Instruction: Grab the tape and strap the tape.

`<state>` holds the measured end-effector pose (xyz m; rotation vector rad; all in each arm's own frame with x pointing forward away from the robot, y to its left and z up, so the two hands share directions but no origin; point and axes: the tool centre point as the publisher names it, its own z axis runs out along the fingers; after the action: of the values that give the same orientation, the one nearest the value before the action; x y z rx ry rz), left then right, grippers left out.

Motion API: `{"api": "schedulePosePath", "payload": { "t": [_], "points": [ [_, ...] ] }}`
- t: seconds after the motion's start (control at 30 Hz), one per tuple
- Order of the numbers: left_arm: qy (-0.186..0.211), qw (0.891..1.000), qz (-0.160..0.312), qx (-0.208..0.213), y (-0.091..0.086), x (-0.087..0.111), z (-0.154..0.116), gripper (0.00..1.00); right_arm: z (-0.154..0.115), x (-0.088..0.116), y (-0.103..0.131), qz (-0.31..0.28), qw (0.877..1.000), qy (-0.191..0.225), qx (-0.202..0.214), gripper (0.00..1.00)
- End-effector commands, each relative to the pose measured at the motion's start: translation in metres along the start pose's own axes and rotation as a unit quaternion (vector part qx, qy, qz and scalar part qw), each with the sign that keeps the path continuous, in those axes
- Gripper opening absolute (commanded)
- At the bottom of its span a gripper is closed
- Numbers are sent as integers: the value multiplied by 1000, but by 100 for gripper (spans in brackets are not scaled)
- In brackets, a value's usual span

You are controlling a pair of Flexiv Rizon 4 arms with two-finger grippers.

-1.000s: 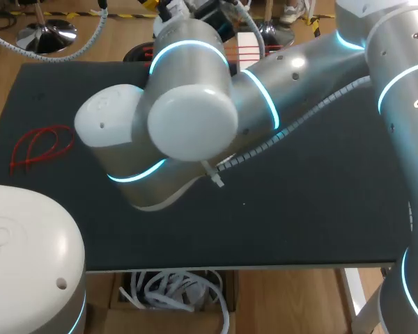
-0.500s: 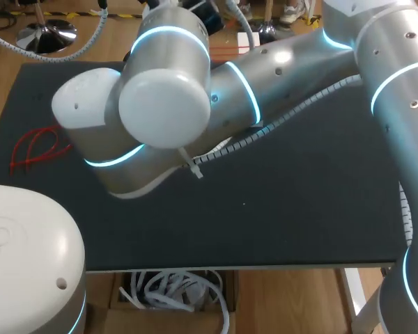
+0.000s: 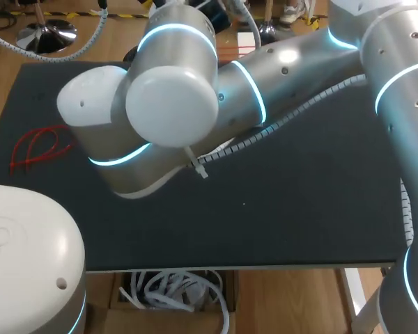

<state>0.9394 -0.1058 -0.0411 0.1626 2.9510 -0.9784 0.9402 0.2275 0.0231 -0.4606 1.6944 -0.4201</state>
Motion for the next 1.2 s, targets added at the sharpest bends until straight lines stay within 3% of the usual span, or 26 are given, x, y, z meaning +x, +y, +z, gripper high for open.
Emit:
{"api": "schedulePosePath", "payload": {
  "t": [0.03, 1.2],
  "points": [
    [0, 1000, -1, -1, 0, 0, -1, 0, 1, 7, 0, -1, 1000, -8, 1, 0],
    [0, 1000, -1, -1, 0, 0, -1, 0, 0, 2, 10, 6, 1000, -3, -13, 0]
  ]
}}
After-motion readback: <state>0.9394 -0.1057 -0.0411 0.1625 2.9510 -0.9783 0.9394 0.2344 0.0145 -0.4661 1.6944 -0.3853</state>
